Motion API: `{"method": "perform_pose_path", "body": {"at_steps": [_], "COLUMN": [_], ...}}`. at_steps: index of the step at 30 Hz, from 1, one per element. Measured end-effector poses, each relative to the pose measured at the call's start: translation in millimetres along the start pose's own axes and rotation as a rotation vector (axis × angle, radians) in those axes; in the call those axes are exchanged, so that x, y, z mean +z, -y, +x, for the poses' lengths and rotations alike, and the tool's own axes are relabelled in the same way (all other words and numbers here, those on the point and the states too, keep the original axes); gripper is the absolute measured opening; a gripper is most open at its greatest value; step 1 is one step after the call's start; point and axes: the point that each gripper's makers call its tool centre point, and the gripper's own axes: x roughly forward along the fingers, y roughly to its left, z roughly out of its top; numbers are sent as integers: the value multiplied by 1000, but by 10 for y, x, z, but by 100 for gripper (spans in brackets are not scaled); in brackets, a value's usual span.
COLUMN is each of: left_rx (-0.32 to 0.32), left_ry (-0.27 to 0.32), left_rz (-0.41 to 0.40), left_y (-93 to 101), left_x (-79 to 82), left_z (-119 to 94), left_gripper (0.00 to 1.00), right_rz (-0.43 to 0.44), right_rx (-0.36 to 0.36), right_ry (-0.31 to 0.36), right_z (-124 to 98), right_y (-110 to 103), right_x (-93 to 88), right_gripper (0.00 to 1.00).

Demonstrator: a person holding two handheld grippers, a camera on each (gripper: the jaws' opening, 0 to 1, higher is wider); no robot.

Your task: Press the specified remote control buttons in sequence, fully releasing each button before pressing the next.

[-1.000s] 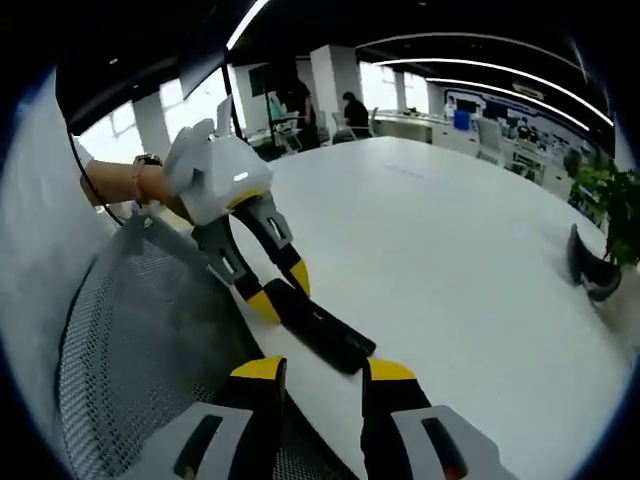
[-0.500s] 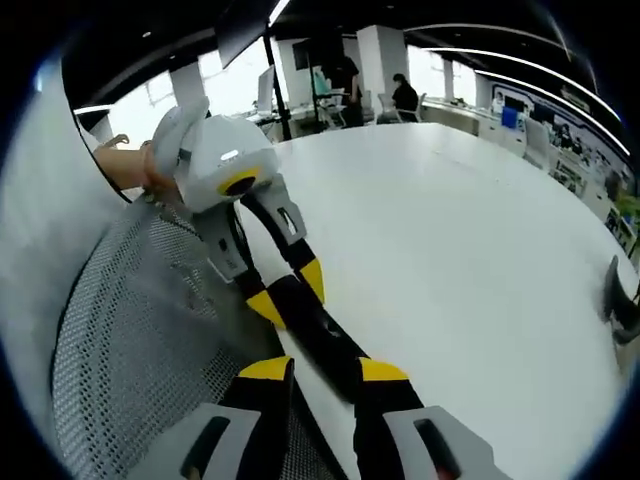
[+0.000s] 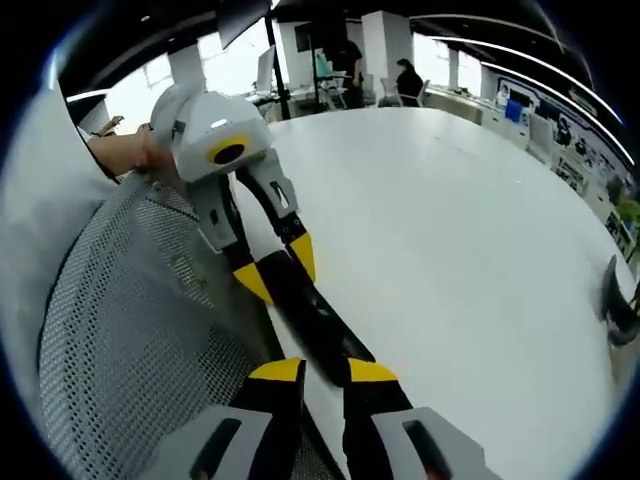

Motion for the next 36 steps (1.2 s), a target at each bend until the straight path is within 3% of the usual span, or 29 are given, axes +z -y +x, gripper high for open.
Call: {"method": "perform_pose_path", "body": {"at_steps": [8, 16, 23, 26, 31, 36], "left_rx": [-19, -62, -81, -83, -84, -85], "left_ry": [-23, -39, -56, -65, -71, -73], "left_rz": [27, 75, 92, 96, 94, 93], "left_y": [10, 22, 30, 33, 33, 32], "left_x": [8, 23, 29, 28, 27, 27], "left_z": [9, 18, 26, 29, 31, 34], "left_gripper": [24, 24, 24, 24, 24, 24], "right_rz": [-21, -60, -169, -298, -396, -388], "right_rx": [13, 29, 56, 51, 62, 66], "right_ry": [-61, -115, -189, -248, -285, -282], "right_z": [52, 96, 149, 123, 123, 122], "right_y": [90, 133, 100, 101, 80, 75], "right_x": [-79, -152, -211, -248, -257, -259], "right_gripper": [0, 0, 0, 0, 0, 0]}}
